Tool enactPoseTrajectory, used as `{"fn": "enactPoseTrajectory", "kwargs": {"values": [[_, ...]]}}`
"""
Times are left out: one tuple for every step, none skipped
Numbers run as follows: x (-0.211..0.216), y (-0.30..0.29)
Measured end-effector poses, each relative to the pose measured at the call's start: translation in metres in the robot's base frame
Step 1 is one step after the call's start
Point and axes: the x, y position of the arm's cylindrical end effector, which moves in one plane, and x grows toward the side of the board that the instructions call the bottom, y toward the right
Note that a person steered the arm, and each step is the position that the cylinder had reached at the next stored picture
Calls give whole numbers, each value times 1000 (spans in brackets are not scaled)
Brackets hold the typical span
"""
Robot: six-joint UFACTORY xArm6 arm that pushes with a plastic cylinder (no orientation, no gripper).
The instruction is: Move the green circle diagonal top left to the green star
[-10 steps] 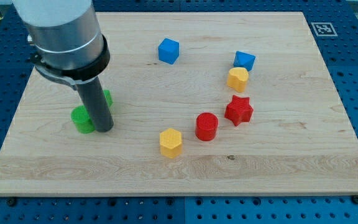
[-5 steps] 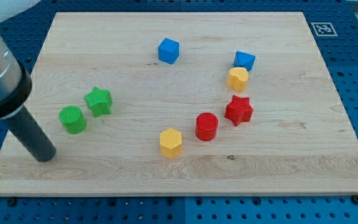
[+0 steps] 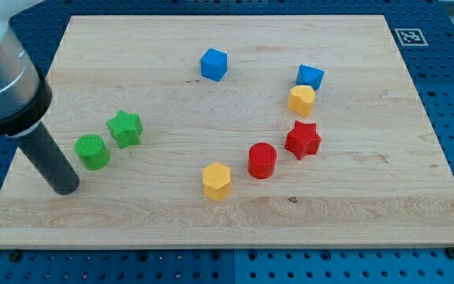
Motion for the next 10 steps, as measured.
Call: {"fn": "enactPoseTrajectory", "kwargs": {"values": [[-4,18],[-18,30],[-34,40],[-50,41],[-51,38],[-49,27],[-36,18],[-38,7],[-62,-7],[-99,-18]]}}
